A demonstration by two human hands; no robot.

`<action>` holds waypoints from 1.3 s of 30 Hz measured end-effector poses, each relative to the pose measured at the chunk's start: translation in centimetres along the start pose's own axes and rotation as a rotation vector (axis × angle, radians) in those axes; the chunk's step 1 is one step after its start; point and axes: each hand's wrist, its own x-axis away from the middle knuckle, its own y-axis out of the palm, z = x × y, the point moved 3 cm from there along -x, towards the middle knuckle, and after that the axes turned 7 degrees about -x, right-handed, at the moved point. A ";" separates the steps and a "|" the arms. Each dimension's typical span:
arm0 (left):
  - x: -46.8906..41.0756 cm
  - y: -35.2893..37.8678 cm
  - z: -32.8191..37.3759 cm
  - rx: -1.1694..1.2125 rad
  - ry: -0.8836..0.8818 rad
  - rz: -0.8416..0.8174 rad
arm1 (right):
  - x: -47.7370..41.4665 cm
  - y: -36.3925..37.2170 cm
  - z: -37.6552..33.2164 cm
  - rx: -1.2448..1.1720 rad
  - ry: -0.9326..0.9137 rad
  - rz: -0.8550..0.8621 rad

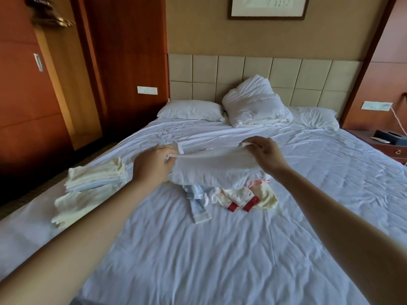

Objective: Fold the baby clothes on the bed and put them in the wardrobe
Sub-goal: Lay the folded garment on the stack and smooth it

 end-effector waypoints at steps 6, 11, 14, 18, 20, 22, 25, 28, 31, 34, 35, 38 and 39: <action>10.9 5.6 -3.2 -0.166 -0.053 -0.490 | 10.9 6.2 6.2 0.084 0.155 -0.267; 20.0 8.8 -4.2 -0.234 0.002 -0.743 | 22.2 10.6 9.4 0.138 0.266 -0.422; 22.7 9.1 -4.1 -0.271 0.025 -0.792 | 25.8 11.3 9.9 0.163 0.282 -0.398; 24.0 8.8 -4.2 -0.339 -0.009 -0.845 | 27.7 11.4 9.4 0.200 0.205 -0.431; 24.4 8.8 -3.9 -0.375 -0.033 -0.888 | 28.4 11.4 9.3 0.199 0.203 -0.488; 24.2 8.8 -3.1 -0.442 -0.013 -0.928 | 29.4 11.4 9.3 0.190 0.228 -0.586; 23.3 8.6 -1.7 -0.489 0.007 -0.985 | 30.4 11.1 9.2 0.184 0.281 -0.710; 21.9 8.3 0.2 -0.439 -0.005 -0.923 | 29.7 10.2 8.9 0.130 0.398 -0.701; 20.7 9.6 2.0 -0.248 -0.085 -0.826 | 27.4 9.2 8.7 0.139 0.413 -0.648; 19.6 11.9 3.8 -0.056 -0.134 -0.808 | 24.2 8.9 9.0 0.165 0.402 -0.583; 19.3 12.7 4.2 -0.014 -0.150 -0.815 | 23.0 9.0 9.3 0.206 0.390 -0.579; 18.4 15.2 5.1 0.087 -0.213 -0.841 | 19.7 10.0 10.8 0.298 0.357 -0.608; 18.2 16.2 5.2 0.128 -0.232 -0.842 | 18.8 10.5 11.4 0.310 0.339 -0.620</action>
